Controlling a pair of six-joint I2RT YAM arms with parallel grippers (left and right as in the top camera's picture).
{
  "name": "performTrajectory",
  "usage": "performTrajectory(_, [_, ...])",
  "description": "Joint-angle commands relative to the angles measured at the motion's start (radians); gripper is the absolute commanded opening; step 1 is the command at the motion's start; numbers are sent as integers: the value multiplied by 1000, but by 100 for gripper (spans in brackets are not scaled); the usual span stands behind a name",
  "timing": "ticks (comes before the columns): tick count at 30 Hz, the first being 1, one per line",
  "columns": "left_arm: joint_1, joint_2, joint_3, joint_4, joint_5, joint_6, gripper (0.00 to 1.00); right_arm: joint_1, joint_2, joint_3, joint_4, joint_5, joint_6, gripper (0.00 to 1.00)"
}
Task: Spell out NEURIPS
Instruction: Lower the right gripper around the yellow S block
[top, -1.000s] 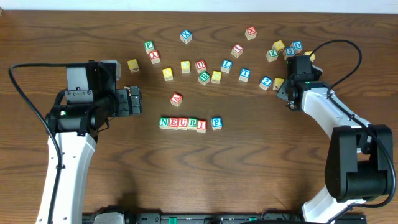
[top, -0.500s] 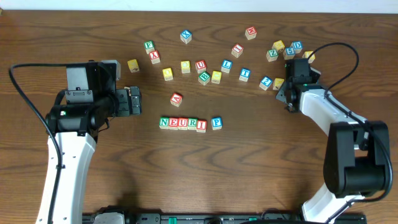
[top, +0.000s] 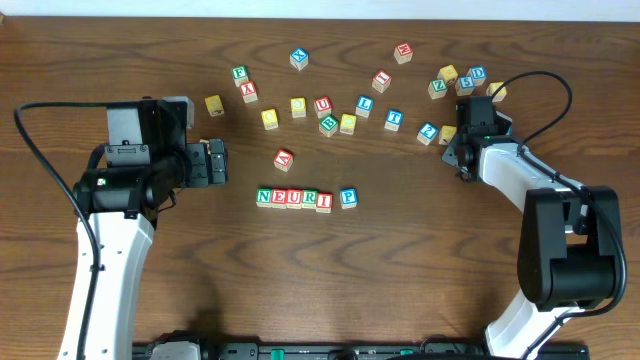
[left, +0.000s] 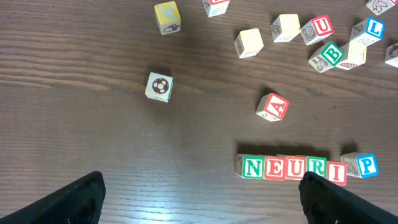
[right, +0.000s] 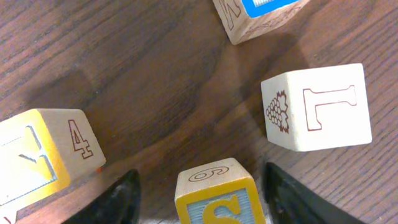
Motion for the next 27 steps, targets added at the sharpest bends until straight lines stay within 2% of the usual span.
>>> performTrajectory(1, [5,-2,22,0,-6,10,98,-1,3,-5,1,15,-2,46])
performTrajectory(2, [5,-2,23,0,-6,10,98,2,3,-5,1,8,-2,39])
performTrajectory(5, [5,-2,22,0,-6,10,98,2,3,-5,2,0,-2,32])
performTrajectory(15, [5,-2,22,0,-6,10,98,2,-61,18,-55,-18,-13,31])
performTrajectory(24, [5,-2,23,0,-6,10,98,27,-372,21,-175,11,-31,31])
performTrajectory(27, [5,-2,23,0,-6,10,98,27,-426,21,-200,35,-32,33])
